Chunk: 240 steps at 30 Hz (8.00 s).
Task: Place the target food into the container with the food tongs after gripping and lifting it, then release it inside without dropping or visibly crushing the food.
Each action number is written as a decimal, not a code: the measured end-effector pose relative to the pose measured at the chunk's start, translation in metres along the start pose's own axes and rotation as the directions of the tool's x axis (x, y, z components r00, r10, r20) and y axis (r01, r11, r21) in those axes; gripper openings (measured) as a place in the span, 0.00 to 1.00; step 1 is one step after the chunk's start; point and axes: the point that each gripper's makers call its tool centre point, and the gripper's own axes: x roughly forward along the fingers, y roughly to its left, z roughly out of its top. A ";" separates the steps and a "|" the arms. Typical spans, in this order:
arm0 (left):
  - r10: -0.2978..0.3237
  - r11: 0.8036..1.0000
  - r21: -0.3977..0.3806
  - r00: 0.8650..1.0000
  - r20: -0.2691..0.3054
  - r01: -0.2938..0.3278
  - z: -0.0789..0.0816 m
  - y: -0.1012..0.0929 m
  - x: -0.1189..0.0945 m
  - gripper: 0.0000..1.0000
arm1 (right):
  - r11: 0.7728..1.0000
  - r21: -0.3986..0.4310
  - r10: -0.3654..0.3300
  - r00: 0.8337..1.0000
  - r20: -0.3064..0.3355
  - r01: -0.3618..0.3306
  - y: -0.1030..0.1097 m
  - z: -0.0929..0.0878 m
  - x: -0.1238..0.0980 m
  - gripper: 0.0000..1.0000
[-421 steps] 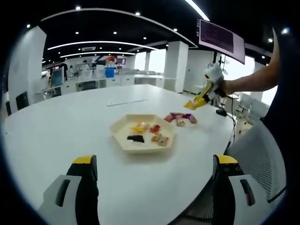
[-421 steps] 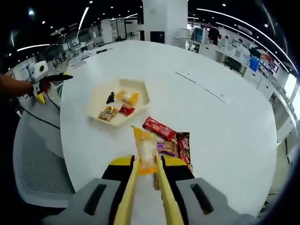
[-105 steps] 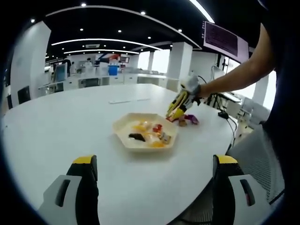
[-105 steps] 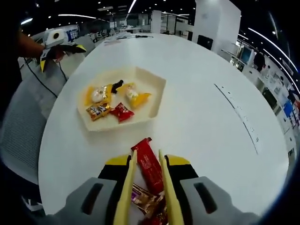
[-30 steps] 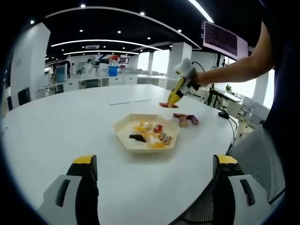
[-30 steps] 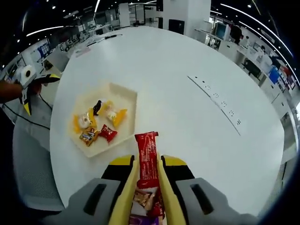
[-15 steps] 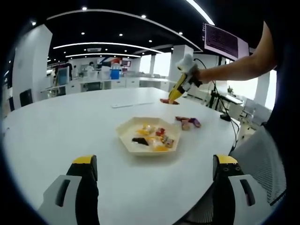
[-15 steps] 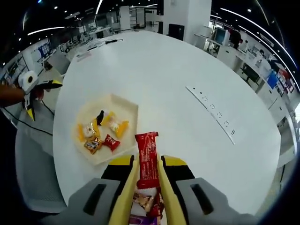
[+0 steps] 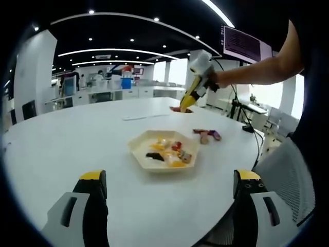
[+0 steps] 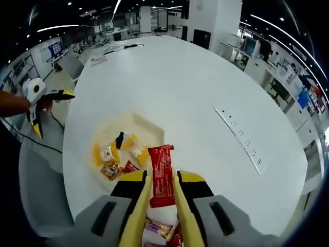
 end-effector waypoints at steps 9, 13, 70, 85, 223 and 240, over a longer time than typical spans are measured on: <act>-0.001 1.000 0.010 1.000 0.000 0.001 0.001 -0.002 0.000 0.99 | 0.999 -0.040 0.019 1.000 0.006 -0.018 0.023 0.019 0.009 0.22; -0.003 1.000 0.011 1.000 -0.001 0.003 -0.001 -0.001 0.000 0.99 | 0.998 -0.051 0.031 0.999 0.011 -0.031 0.034 0.028 0.012 0.22; 0.002 1.000 0.029 1.000 -0.012 -0.001 -0.002 -0.002 0.001 0.99 | 0.985 -0.150 0.107 0.986 0.132 -0.086 0.072 0.065 0.005 0.25; -0.005 0.999 0.033 1.000 -0.021 0.005 -0.004 -0.004 0.001 0.99 | 0.990 -0.127 0.079 0.988 0.132 -0.062 0.058 0.044 -0.011 0.26; -0.041 0.999 0.008 0.996 -0.075 0.042 -0.015 -0.009 0.005 0.99 | 0.959 0.209 -0.183 0.982 -0.053 0.190 -0.041 -0.192 0.002 0.28; -0.046 0.999 0.006 0.996 -0.080 0.046 -0.016 -0.010 0.006 0.99 | 0.968 0.189 -0.159 0.986 -0.057 0.167 -0.044 -0.186 0.006 0.27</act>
